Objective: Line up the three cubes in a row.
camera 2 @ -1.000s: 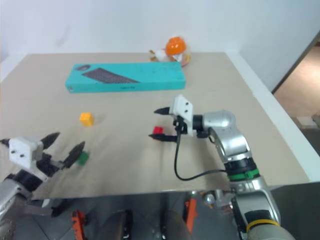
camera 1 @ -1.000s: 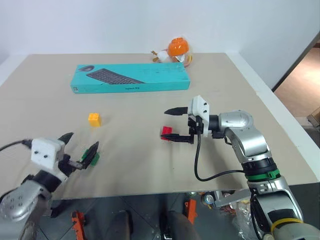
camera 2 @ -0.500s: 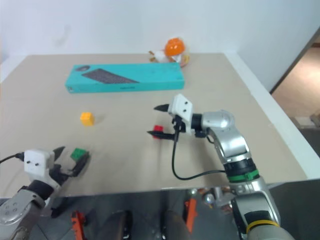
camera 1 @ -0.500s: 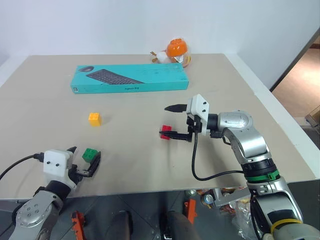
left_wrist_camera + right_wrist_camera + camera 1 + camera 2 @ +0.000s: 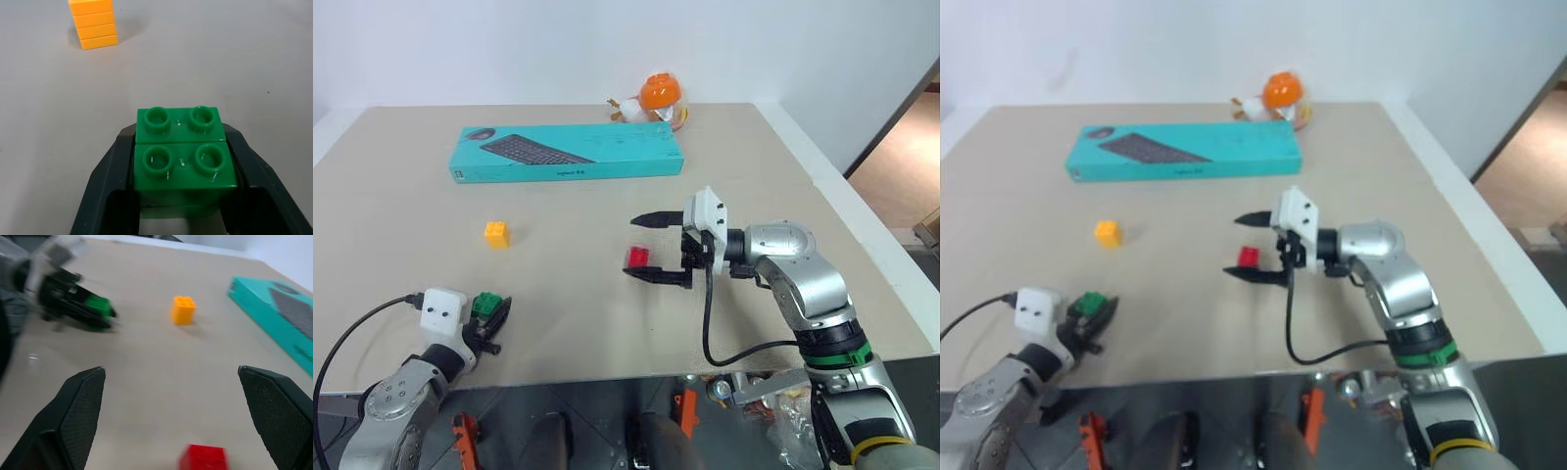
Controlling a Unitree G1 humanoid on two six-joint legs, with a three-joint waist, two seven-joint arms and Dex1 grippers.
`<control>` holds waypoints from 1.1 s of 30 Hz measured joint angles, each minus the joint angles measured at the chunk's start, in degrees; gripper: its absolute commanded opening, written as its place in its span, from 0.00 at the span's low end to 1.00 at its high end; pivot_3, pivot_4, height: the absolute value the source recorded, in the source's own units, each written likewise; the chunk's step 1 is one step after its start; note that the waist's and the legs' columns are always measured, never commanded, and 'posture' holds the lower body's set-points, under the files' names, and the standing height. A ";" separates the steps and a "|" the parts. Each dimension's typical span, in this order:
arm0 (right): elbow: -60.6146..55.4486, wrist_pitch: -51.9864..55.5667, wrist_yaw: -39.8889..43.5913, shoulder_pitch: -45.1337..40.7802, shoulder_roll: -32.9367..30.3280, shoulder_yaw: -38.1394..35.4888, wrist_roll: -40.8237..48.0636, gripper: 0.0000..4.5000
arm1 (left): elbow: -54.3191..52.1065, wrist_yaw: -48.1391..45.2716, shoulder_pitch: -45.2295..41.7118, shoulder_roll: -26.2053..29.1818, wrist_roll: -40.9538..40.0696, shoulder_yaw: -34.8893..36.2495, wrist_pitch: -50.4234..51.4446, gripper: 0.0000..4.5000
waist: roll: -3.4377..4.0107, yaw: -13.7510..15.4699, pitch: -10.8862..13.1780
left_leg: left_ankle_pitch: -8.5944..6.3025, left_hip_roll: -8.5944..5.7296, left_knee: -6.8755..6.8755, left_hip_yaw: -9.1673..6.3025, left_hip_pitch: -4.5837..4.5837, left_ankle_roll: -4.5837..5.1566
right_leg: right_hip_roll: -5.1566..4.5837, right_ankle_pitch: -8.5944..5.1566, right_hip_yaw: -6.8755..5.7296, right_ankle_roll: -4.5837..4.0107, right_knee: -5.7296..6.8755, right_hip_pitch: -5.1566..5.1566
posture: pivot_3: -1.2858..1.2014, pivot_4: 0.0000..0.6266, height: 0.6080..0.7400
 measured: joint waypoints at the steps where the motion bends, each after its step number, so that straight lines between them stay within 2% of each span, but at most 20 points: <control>1: -1.06 0.28 1.14 0.29 -0.54 0.04 0.91 1.00 | 0.18 -0.23 -0.10 0.20 0.00 -0.07 -0.11 0.31 | 0.00 0.00 0.00 | 0.00 0.00 0.00 0.00 0.00 0.00 | -0.02 0.00 0.00 0.00 0.00 0.00 | 0.52 0.24 1.00; 9: -5.57 3.57 8.15 1.65 -3.43 2.49 5.57 1.00 | 1.53 -2.88 -1.05 2.56 0.47 -0.71 -0.89 0.31 | -0.01 0.02 0.00 | 0.01 -0.01 0.06 0.01 0.02 0.02 | -0.11 0.00 -0.03 0.00 0.00 0.03 | 0.52 0.24 1.00; 14: -6.97 9.14 4.35 1.70 -3.42 1.64 8.05 1.00 | 3.37 -7.85 -3.63 6.75 4.35 -5.41 -6.82 0.31 | -0.01 0.10 -0.01 | 0.01 -0.01 0.08 0.03 -0.02 0.01 | -0.14 0.00 -0.03 -0.01 -0.01 0.01 | 0.52 0.24 1.00; 18: -10.32 17.68 -1.93 2.76 -3.22 -2.06 13.27 1.00 | 6.88 -12.26 -12.28 7.55 4.40 -8.09 -10.22 0.31 | -0.01 0.31 -0.01 | 0.02 0.01 0.08 0.07 -0.03 0.03 | -0.14 0.01 -0.04 0.01 0.00 0.03 | 0.52 0.24 1.00; 23: -15.27 25.20 -10.07 5.36 -3.36 -6.84 18.16 1.00 | 18.42 -17.62 -26.77 7.88 4.54 -12.28 -11.75 0.31 | -0.02 0.51 -0.01 | 0.02 -0.13 0.08 0.05 -0.08 0.03 | 0.03 0.19 -0.10 0.32 -0.01 0.02 | 0.52 0.24 1.00; 33: -20.34 23.67 -18.55 11.34 -4.21 -8.97 16.42 1.00 | 43.36 -33.23 -47.67 2.35 5.11 -21.76 -15.58 0.31 | -0.03 0.22 -0.01 | 0.01 -0.16 0.17 0.15 -0.13 0.07 | 0.25 0.28 -0.04 0.57 -0.02 0.00 | 0.52 0.24 1.00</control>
